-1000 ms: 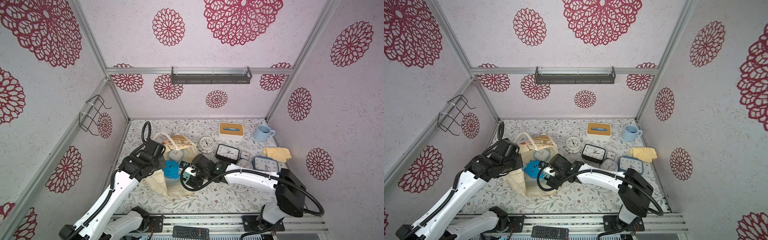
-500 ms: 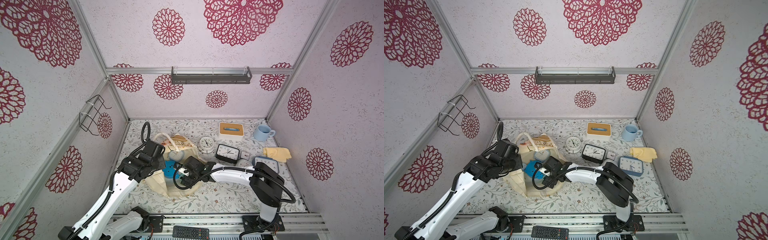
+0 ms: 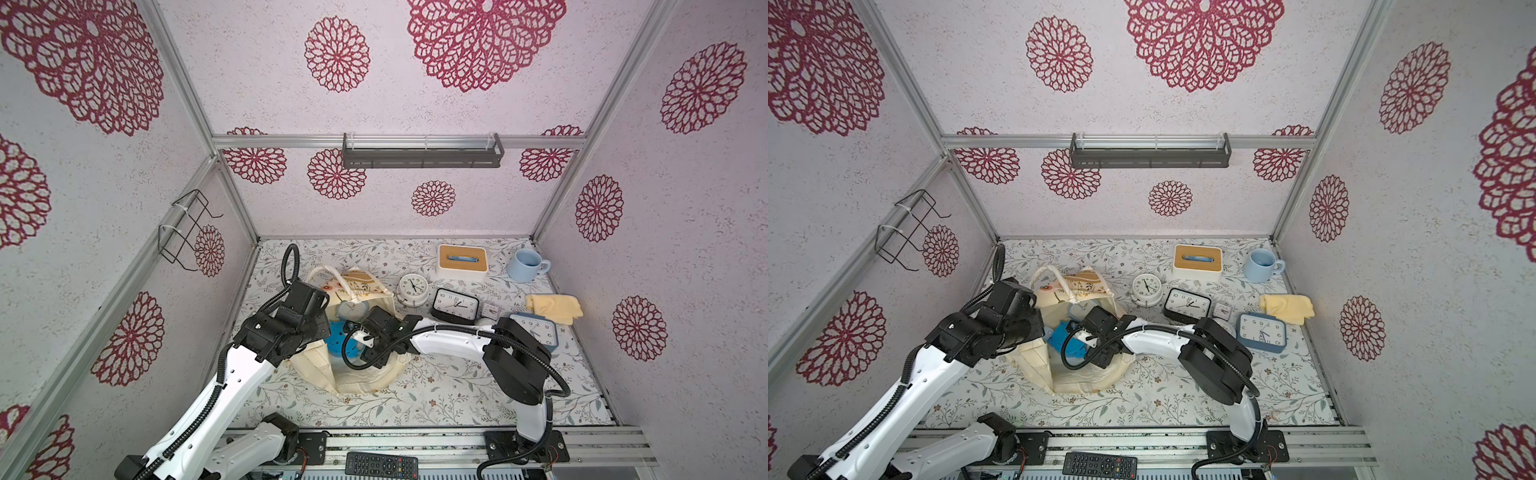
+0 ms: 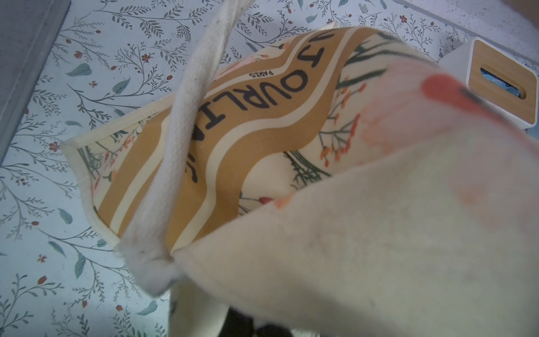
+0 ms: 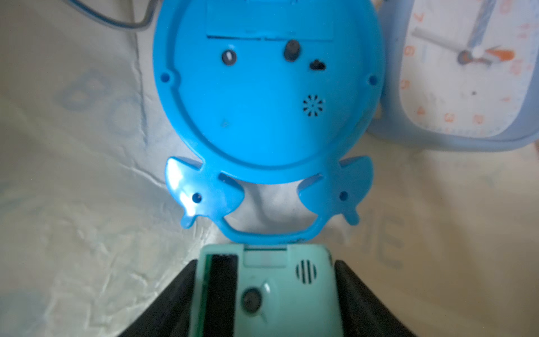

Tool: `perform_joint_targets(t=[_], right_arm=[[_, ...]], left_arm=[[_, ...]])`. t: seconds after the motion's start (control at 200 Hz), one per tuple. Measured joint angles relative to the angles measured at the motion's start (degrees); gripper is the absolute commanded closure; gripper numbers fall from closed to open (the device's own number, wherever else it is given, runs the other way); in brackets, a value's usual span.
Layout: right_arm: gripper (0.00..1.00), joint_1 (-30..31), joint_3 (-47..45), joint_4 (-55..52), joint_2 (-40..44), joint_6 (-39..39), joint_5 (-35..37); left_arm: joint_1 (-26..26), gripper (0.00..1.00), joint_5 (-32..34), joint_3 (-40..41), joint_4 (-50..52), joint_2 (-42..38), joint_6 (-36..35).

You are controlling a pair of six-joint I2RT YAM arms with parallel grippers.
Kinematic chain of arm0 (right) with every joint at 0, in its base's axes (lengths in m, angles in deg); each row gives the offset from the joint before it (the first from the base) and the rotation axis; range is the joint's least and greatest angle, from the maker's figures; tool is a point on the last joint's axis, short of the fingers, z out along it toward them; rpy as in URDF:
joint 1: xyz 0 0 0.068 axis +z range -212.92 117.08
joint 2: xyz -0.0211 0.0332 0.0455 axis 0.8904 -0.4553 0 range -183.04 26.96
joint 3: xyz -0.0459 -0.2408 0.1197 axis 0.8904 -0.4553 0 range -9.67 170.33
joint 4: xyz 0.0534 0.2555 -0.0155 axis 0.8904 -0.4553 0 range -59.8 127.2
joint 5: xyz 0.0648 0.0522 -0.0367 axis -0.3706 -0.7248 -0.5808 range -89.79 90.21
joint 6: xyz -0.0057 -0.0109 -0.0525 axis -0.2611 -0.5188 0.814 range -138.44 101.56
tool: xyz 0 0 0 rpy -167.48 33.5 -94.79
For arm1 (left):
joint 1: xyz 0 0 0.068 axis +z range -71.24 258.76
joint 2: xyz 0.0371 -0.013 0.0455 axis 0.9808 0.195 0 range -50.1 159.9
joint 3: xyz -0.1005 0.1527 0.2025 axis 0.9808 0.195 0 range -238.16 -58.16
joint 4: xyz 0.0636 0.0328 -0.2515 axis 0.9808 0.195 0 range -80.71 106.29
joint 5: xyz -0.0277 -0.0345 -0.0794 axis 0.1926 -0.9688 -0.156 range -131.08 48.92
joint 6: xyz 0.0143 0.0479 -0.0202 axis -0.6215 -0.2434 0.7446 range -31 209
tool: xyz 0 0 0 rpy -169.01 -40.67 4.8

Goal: Take the alarm clock out of the canvas bag
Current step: Pick up the alarm from the canvas bag.

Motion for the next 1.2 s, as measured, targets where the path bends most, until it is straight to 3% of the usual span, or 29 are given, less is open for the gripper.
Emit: perform_joint_targets(t=[0.07, 0.415, 0.65, 0.821, 0.971, 1.201], right_arm=[[0.48, 0.00, 0.07, -0.48, 0.00, -0.22, -0.35], [0.49, 0.00, 0.22, -2.82, 0.92, -0.68, -1.49], [0.49, -0.66, 0.26, -9.27, 9.84, -7.04, -7.87], [0.47, -3.76, -2.80, -8.50, 23.34, -18.60, -17.51], [0.49, -11.63, -11.08, -3.43, 35.63, -35.69, -27.82], [0.49, -23.21, -22.32, 2.43, 41.99, -59.36, -36.54]], left_arm=[[0.00, 1.00, 0.11, -0.04, 0.04, 0.02, -0.02], [0.00, 1.00, 0.24, -0.04, 0.02, 0.04, 0.02], [0.00, 1.00, 0.81, -0.70, 0.13, 0.42, 0.00], [0.00, 1.00, 1.38, -0.70, 0.11, 0.44, 0.02], [0.00, 1.00, 1.75, -0.96, -0.02, 0.72, 0.02], [0.00, 1.00, 1.95, -1.84, 0.13, 0.96, 0.02]])
